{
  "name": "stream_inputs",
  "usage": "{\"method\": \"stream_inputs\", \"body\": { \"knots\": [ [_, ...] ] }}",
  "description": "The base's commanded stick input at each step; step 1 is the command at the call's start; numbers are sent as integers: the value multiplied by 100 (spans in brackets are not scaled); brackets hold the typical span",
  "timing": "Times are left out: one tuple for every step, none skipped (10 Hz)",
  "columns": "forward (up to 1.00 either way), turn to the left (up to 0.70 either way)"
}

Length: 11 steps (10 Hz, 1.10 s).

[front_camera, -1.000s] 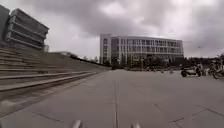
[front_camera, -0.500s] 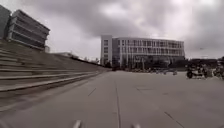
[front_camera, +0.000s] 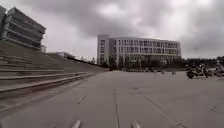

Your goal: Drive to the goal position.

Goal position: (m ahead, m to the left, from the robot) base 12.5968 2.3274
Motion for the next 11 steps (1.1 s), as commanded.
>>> {"method": "stream_inputs", "body": {
  "knots": [
    [85, -16],
    [85, 0],
    [85, 0],
    [85, 0],
    [85, 0],
    [85, 0],
    [85, -2],
    [85, -15],
    [85, -16],
    [85, -8],
    [85, 0]
  ]
}}
